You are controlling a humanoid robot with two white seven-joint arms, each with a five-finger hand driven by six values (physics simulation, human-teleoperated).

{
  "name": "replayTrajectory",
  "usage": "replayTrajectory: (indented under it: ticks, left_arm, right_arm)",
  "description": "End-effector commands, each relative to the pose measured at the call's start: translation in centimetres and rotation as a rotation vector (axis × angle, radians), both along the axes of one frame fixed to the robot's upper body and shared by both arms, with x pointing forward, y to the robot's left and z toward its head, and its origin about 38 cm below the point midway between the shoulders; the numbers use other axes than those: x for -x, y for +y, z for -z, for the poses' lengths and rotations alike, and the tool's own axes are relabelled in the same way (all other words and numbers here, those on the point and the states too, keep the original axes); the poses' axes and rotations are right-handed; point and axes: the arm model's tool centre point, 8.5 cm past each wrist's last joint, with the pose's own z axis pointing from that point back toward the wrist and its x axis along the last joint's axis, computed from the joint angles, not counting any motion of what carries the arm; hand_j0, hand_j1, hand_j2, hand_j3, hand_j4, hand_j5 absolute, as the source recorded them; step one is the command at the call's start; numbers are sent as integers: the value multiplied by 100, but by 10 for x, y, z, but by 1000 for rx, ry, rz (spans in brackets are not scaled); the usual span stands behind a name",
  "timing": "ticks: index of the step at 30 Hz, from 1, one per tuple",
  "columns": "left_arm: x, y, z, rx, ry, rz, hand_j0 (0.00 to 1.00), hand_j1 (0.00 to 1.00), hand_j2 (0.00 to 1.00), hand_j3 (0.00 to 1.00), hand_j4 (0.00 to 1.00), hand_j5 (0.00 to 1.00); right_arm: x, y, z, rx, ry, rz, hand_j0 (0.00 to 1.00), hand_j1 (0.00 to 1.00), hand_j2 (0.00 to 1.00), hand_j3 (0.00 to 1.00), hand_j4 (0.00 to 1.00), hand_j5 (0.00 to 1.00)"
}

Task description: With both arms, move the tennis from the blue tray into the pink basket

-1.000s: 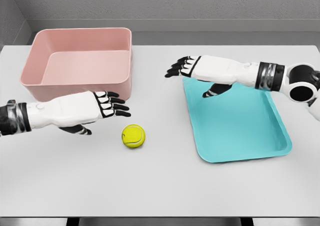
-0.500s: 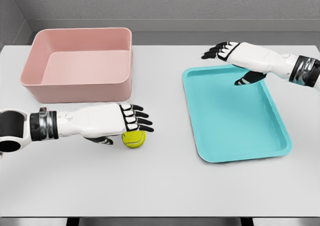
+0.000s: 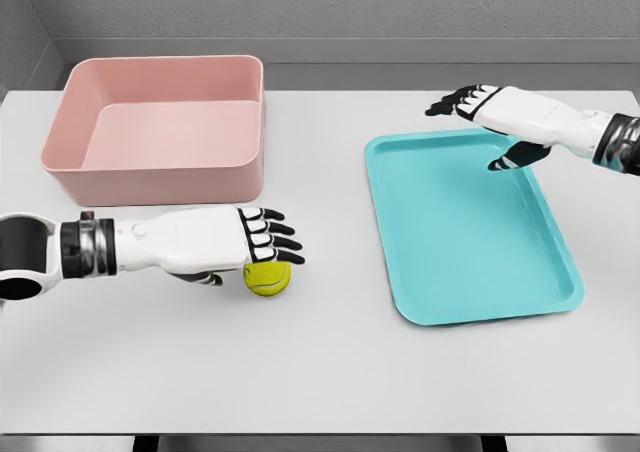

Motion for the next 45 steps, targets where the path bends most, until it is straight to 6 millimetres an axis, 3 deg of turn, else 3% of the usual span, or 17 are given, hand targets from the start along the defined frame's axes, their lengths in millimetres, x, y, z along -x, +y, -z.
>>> replayTrajectory:
  ticks: [1, 5, 16, 26, 45]
  left_arm:
    - [0, -1, 1, -10, -8, 2, 100, 100, 100, 100, 100, 100]
    - [4, -11, 10, -19, 15, 27, 100, 100, 100, 100, 100, 100]
    - [4, -10, 10, -8, 27, 22, 100, 100, 100, 100, 100, 100]
    - [-8, -1, 18, 12, 72, -30, 100, 100, 100, 100, 100, 100]
    - [-17, -7, 31, 12, 92, -49, 100, 100, 100, 100, 100, 100]
  right_arm:
    - [-1, -2, -1, -8, 0, 9, 100, 100, 100, 100, 100, 100]
    - [4, -10, 5, -38, 7, 37, 100, 100, 100, 100, 100, 100]
    - [5, -12, 7, -28, 16, 38, 100, 100, 100, 100, 100, 100]
    - [5, -11, 9, -25, 20, 35, 100, 100, 100, 100, 100, 100]
    - [7, -23, 7, -10, 21, 55, 100, 100, 100, 100, 100, 100]
